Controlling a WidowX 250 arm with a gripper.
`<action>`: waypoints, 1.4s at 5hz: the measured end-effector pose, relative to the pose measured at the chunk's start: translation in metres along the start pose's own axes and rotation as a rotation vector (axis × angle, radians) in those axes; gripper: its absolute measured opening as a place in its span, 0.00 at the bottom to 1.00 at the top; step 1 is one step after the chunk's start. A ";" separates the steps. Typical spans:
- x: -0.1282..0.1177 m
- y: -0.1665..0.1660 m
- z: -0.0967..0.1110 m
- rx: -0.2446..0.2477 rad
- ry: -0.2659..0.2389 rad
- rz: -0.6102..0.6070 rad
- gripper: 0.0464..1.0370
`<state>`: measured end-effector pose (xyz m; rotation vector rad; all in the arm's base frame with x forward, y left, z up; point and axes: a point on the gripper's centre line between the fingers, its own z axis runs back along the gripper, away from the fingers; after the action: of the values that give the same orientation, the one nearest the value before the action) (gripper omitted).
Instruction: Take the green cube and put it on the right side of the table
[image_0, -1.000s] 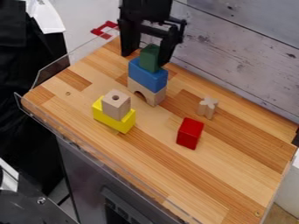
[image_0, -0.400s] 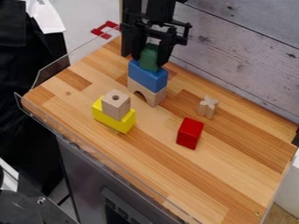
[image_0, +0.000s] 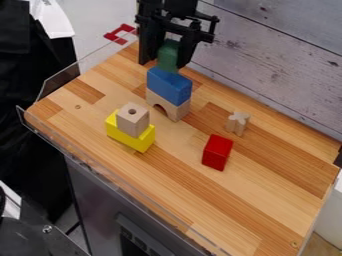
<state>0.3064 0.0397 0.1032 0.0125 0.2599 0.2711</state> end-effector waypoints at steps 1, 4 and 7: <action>-0.029 -0.016 0.010 0.011 -0.051 0.000 0.52; -0.070 -0.074 -0.020 -0.019 -0.065 -0.130 0.52; -0.060 -0.135 -0.046 -0.004 -0.040 -0.217 0.52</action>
<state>0.2746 -0.1068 0.0676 -0.0140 0.2190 0.0557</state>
